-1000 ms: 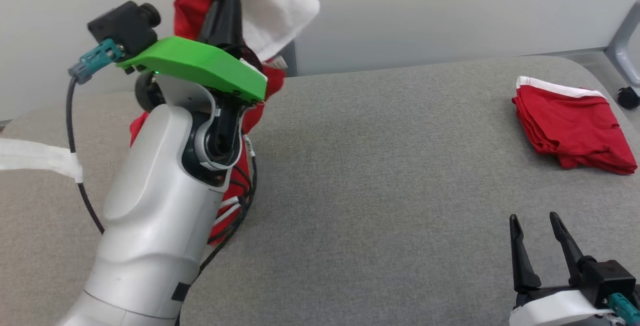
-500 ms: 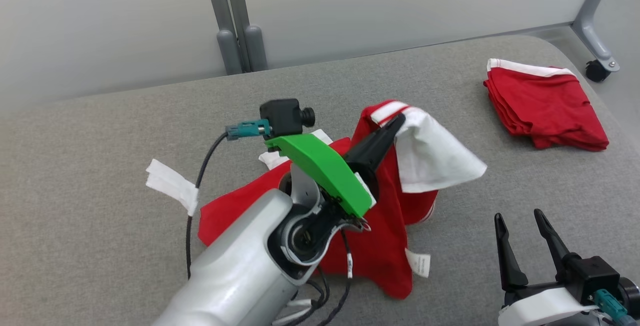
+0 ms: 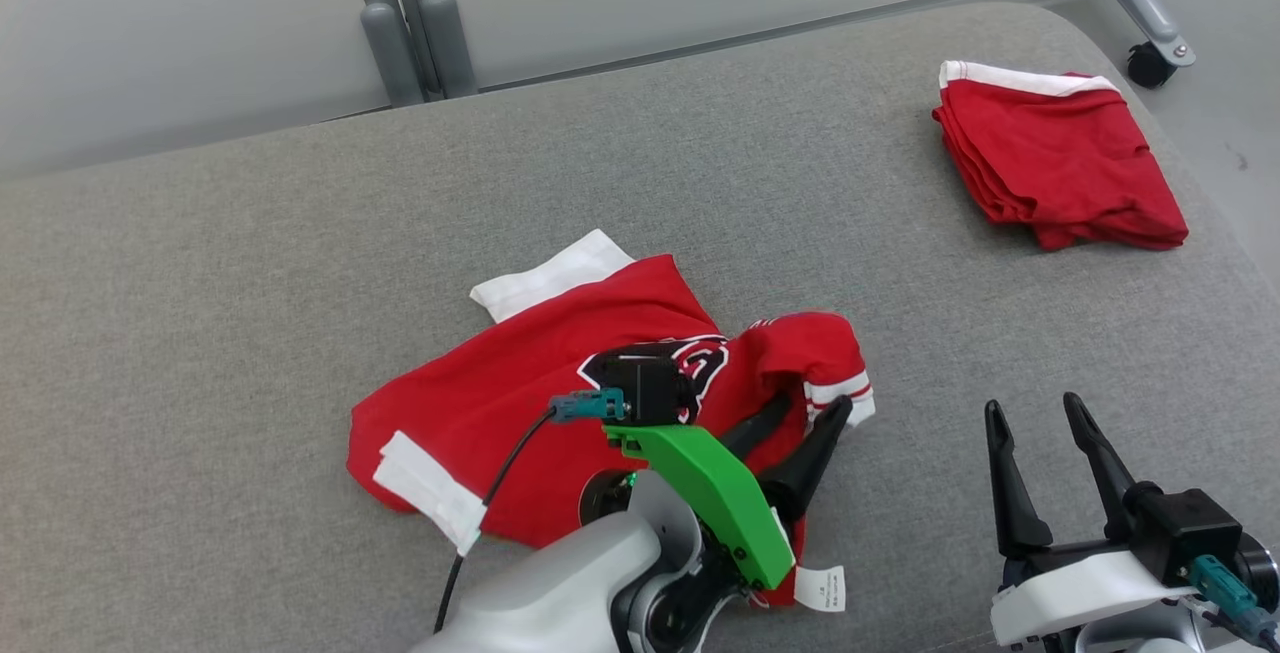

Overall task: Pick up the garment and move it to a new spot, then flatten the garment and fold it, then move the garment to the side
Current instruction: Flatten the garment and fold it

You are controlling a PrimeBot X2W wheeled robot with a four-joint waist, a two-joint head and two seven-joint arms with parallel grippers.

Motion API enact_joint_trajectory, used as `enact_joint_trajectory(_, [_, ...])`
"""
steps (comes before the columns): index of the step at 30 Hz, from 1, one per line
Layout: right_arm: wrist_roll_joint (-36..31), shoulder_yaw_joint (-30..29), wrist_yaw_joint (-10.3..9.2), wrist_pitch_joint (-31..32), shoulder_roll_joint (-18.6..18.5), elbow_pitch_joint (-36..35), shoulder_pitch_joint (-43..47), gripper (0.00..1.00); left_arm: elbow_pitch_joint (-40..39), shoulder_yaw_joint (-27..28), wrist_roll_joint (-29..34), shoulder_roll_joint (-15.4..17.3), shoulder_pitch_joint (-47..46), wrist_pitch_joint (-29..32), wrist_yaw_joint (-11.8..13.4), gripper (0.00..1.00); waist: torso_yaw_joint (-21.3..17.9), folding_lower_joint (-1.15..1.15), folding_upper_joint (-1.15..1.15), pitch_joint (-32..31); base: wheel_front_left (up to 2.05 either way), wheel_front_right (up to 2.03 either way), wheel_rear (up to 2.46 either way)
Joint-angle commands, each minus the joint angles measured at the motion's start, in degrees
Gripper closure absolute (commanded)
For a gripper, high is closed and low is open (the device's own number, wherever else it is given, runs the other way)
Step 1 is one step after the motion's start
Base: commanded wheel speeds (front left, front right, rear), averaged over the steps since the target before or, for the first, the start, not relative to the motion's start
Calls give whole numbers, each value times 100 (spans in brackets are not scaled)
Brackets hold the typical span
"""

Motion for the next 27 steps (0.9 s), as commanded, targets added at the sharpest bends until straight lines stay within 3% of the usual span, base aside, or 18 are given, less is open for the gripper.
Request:
enact_joint_trajectory(1, [41, -44, 0, -1, -8, 8, -9, 0, 25, -13, -135, 34, 142, -86, -41, 0, 17, 0, 0, -9, 0, 0, 0])
enact_joint_trajectory(5, [95, -147, 0, -1, -6, 15, 103, 0, 23, -67, 47, 91, 399, -232, -107, 0, 108, 0, 0, -112, 0, 0, 0])
enact_joint_trajectory(10, [149, -233, 0, -1, -8, 25, 184, 0, -712, -150, 304, 824, 987, -3, -75, 0, 219, 0, 0, -249, 0, 0, 0])
enact_joint_trajectory(14, [149, -278, 0, -1, -7, -28, 246, 0, -1563, -175, 320, 1540, 1541, 198, 230, 0, 369, 0, 0, -274, 0, 0, 0])
enact_joint_trajectory(17, [101, -306, 0, -1, -7, -57, 221, 0, -1759, 8, 286, 1932, 1752, -10, 634, 0, 499, 0, 0, -235, 0, 0, 0])
enact_joint_trajectory(19, [86, -302, 0, -1, -8, -70, 196, 0, -1657, 50, 370, 1951, 1795, -104, 888, 0, 566, 0, 0, -203, 0, 0, 0])
enact_joint_trajectory(21, [55, -284, 0, -1, -9, -90, 142, 0, -1523, 146, 232, 1804, 1859, -143, 960, 0, 604, 0, 0, -135, 0, 0, 0])
enact_joint_trajectory(27, [-1, -199, -1, -1, -7, -134, -85, 0, -816, 155, -35, 1394, 1817, 154, 713, 0, 525, 0, 0, 164, 0, 0, 0])
